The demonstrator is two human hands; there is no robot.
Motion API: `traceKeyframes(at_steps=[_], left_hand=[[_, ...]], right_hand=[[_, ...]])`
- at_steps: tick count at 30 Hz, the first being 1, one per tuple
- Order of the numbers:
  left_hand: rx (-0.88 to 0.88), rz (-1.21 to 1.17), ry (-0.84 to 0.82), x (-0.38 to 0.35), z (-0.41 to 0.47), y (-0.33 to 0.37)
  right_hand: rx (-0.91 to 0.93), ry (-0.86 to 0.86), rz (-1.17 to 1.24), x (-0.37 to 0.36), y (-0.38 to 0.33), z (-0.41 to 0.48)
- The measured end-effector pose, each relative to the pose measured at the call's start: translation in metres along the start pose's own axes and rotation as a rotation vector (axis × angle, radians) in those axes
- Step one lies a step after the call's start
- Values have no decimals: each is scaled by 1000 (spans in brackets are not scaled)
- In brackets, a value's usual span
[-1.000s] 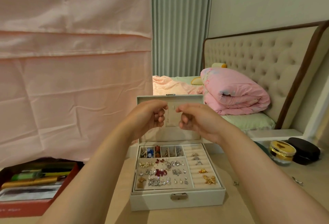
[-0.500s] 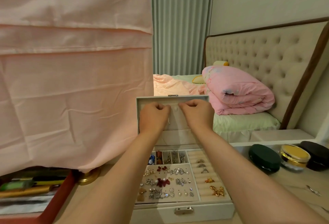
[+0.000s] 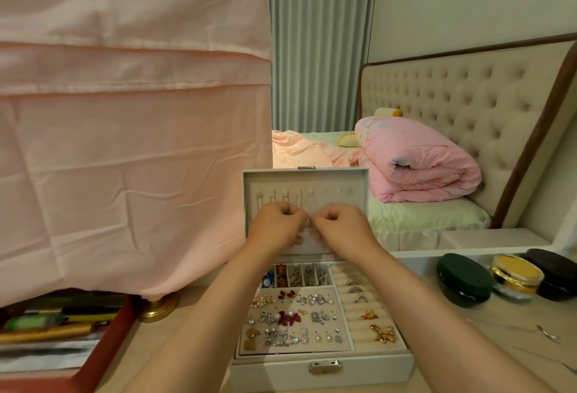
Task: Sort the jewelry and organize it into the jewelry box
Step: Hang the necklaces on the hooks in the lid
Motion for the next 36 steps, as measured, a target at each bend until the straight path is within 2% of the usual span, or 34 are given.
traceKeyframes(at_steps=[3, 7, 10, 14, 17, 22, 26, 29, 33, 36], left_hand=[[-20, -102, -131, -6, -11, 12], [-104, -39, -180, -4, -19, 27], [-155, 43, -178, 2, -19, 28], [-211, 304, -162, 7, -13, 18], [-251, 470, -216, -1, -15, 8], [-404, 769, -272, -13, -19, 7], [-400, 993, -312, -16, -18, 8], [-369, 1032, -349, -18, -15, 10], [-364, 970, -367, -17, -14, 11], [-360, 927, -358, -14, -14, 9]], right_hand=[[-31, -296, -29, -18, 2, -23], [-44, -392, 8, -23, 3, -32], [11, -316, -68, -8, 0, -28], [157, -165, -208, 19, -25, -19], [207, -107, -284, 30, -43, -10], [164, -88, -76, 41, -58, 2], [165, -60, 57, 45, -63, 9], [159, -57, 150, 42, -61, 13], [176, -43, 177, 34, -57, 20], [203, -54, -26, 20, -47, 20]])
Point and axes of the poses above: each hand's wrist, its own z-axis towards the middle knuckle, its own x-axis out of the back of the hand, y = z × x, the point moved 7 cm from there along z, towards the middle knuckle, and after that the axes turned 14 degrees about -x, right-handed, at the moved point
